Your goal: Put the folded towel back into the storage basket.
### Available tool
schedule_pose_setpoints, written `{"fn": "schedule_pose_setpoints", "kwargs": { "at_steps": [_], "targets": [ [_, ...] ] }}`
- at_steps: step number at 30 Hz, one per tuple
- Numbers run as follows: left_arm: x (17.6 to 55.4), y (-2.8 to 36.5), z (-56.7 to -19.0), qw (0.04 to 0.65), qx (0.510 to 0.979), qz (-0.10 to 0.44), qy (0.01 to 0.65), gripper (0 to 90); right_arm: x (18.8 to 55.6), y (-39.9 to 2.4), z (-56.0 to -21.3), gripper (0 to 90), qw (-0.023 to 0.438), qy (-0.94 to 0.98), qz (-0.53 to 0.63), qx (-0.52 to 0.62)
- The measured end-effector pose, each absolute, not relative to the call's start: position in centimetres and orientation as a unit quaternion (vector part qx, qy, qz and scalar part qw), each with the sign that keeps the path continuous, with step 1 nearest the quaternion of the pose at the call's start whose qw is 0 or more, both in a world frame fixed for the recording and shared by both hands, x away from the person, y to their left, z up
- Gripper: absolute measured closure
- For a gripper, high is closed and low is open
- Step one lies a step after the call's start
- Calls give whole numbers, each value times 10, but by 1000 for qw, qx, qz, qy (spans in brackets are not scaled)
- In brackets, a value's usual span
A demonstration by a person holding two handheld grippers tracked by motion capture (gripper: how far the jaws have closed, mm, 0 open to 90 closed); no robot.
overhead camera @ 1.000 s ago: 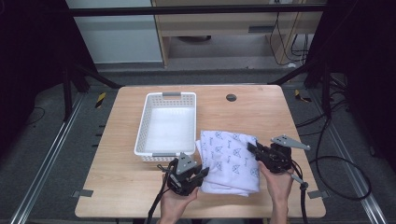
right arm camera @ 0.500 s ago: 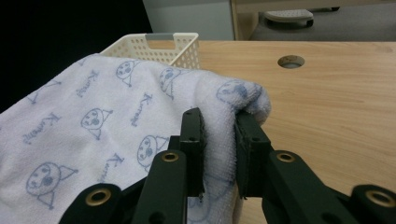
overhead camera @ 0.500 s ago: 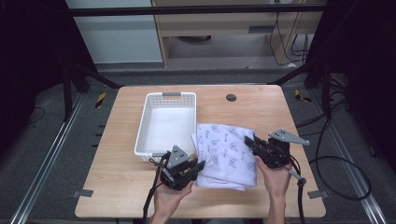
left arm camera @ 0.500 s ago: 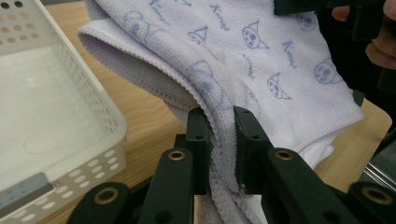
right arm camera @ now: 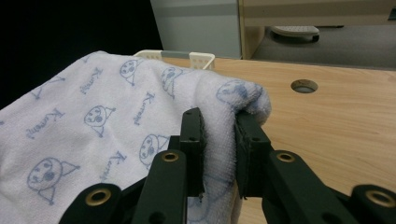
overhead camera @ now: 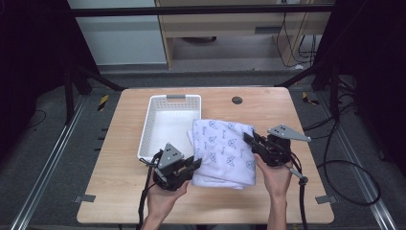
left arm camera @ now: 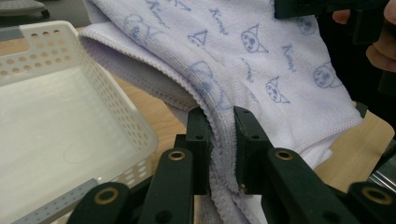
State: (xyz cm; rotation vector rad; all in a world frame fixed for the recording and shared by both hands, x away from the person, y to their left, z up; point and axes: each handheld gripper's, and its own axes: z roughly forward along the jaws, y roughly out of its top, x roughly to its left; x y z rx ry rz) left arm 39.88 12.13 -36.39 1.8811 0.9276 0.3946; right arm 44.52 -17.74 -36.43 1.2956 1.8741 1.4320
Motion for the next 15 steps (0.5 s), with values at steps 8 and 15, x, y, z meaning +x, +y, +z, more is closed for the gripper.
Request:
{"fn": "schedule_pose_setpoints", "kwargs": {
  "at_steps": [8, 15],
  "targets": [
    [399, 135, -355, 483, 766, 175, 386, 775, 449, -162, -357, 758, 223, 679, 524, 464],
    [400, 150, -354, 488, 757, 179, 395, 775, 453, -146, -351, 757, 225, 682, 526, 456]
  ]
}}
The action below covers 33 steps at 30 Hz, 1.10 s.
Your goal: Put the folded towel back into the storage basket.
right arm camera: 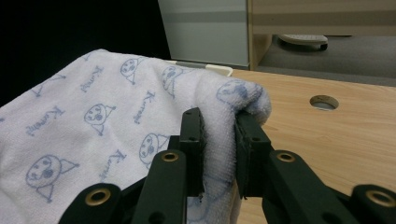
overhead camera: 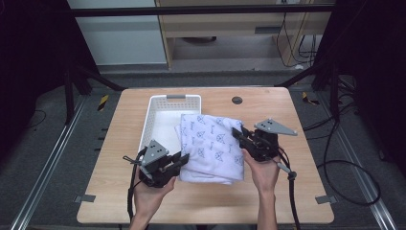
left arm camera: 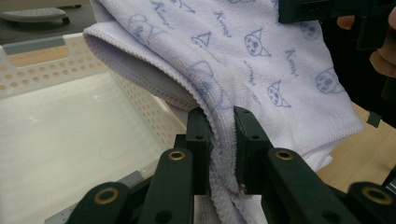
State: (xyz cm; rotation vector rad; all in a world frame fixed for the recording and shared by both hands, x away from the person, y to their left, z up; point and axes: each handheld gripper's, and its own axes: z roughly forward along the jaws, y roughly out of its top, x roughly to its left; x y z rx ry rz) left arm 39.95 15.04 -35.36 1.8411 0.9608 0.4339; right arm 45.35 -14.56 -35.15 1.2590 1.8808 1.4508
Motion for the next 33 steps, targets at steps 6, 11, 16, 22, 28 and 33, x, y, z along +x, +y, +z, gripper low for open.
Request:
{"fn": "schedule_pose_setpoints", "kwargs": {
  "at_steps": [6, 11, 16, 22, 28, 33],
  "targets": [
    [401, 163, -352, 493, 749, 182, 402, 775, 459, -132, -348, 757, 225, 685, 525, 452],
    [404, 175, -349, 498, 741, 186, 410, 775, 465, -120, -344, 756, 224, 686, 528, 447],
    [406, 186, -347, 500, 732, 195, 420, 775, 474, -106, -341, 756, 221, 689, 528, 443],
    [410, 202, -345, 506, 720, 200, 432, 775, 483, -87, -334, 756, 225, 691, 531, 436],
    [414, 216, -343, 510, 708, 203, 444, 775, 490, -72, -330, 756, 226, 693, 534, 429],
    [417, 225, -342, 512, 702, 207, 450, 775, 496, -62, -326, 756, 227, 696, 534, 424]
  ]
}}
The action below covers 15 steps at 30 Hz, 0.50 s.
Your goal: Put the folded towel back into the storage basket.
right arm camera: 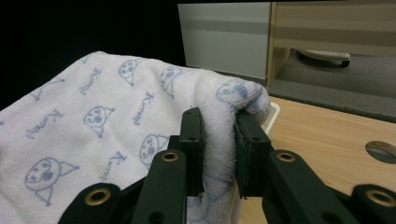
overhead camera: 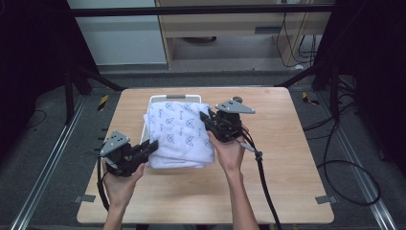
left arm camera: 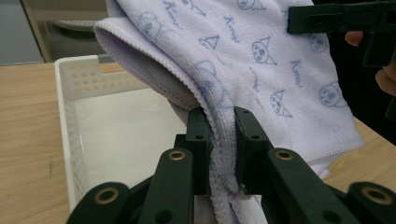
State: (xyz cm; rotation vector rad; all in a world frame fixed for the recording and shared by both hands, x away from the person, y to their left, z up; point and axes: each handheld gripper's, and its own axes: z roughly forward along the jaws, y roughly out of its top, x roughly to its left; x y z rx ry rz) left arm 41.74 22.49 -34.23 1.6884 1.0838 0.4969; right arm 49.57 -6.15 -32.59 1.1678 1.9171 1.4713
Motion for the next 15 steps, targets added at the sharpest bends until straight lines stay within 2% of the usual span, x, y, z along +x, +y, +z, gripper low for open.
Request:
{"fn": "schedule_pose_setpoints", "kwargs": {
  "at_steps": [15],
  "targets": [
    [433, 246, -344, 513, 683, 215, 474, 775, 519, -34, -323, 756, 229, 699, 538, 412]
  ]
}}
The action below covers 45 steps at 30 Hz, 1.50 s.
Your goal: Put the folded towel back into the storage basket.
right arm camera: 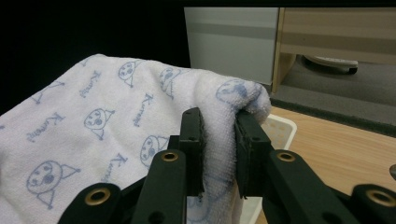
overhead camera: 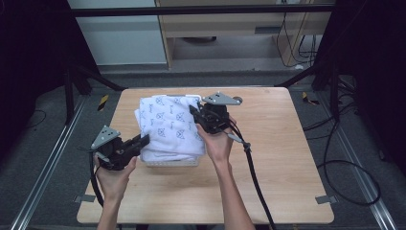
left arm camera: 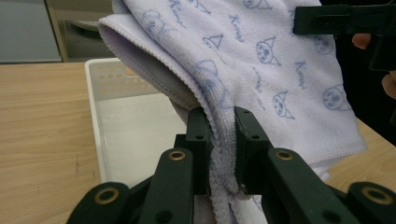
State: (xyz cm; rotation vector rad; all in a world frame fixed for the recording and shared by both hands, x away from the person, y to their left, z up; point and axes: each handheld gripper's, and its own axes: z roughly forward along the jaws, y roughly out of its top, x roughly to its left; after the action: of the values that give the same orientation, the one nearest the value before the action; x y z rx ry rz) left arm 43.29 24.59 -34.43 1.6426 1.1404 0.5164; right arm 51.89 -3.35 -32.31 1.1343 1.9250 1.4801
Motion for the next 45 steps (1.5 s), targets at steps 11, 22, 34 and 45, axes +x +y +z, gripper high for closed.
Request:
{"fn": "schedule_pose_setpoints", "kwargs": {
  "at_steps": [11, 22, 34, 45],
  "targets": [
    [447, 254, -349, 510, 675, 218, 486, 776, 533, -23, -331, 756, 227, 697, 539, 415],
    [461, 259, -363, 502, 670, 224, 499, 776, 550, -11, -344, 755, 231, 700, 535, 413],
    [477, 259, -379, 488, 676, 222, 505, 776, 567, -4, -360, 756, 233, 705, 522, 420],
    [488, 258, -392, 475, 683, 215, 512, 776, 575, 1, -372, 755, 232, 713, 506, 427]
  ]
}}
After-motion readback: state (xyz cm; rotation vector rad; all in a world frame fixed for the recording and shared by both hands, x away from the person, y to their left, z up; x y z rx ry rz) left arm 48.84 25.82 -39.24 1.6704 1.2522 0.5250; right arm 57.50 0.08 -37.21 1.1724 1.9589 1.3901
